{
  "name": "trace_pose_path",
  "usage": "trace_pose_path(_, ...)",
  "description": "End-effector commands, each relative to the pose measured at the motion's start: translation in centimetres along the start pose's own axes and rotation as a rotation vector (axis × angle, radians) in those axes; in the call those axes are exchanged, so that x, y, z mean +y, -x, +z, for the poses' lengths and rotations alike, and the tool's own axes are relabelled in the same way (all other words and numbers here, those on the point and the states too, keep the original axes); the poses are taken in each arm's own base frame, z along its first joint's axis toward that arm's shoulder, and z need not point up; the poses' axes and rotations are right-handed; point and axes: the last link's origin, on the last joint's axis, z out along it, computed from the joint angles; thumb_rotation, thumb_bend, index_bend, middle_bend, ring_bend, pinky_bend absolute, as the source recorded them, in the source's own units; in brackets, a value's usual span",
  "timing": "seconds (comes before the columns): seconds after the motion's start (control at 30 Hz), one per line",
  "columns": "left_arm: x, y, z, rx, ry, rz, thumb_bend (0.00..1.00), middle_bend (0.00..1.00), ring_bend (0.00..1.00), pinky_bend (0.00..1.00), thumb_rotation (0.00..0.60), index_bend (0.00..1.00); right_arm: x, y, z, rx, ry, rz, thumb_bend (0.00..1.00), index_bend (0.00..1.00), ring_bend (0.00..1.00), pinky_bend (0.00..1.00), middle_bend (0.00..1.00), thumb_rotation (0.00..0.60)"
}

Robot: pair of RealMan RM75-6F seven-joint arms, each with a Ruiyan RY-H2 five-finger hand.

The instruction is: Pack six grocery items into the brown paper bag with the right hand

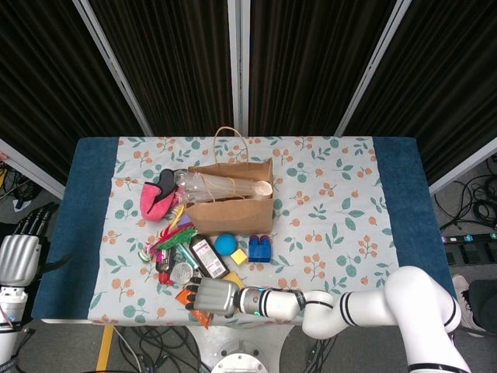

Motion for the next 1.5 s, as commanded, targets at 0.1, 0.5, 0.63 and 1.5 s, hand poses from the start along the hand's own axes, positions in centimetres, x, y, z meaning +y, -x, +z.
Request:
trace_pose_path(0.1,-0.2,0.1,0.0,0.002,-0.003,-0.005,0.14,0.2,0.15,0.22,0.6,0.15,0.1,0.1,0.7,0.0,0.005,-0.018,0.02,0.23,0.11,0.11,0.24,0.6)
trace_pose_path(0.5,-1.0,-0.1,-0.1,0.007,-0.014,-0.02,0.14,0.2,0.15,0.23,0.6,0.15,0.3,0.1,1.8,0.073,0.03,-0.09,0.21,0.56,0.37,0.33,0.48,0.6)
trace_pose_path(0.63,-0.9,-0.1,0.0,0.01,-0.011,-0.026,0.14,0.2,0.15,0.22,0.6,0.15,0.2,-0.3,1.7,0.117,0.033,-0.095,0.28,0.66,0.46,0.42,0.56,0.6)
trace_pose_path(1.5,0.4,-0.6,0.4,0.008,0.035,-0.03,0.14,0.2,0.15,0.23,0.6,0.15,2.0,-21.6,-12.1,0.825,0.244,-0.334,0.31,0.75,0.53,0.5,0.63,0.6)
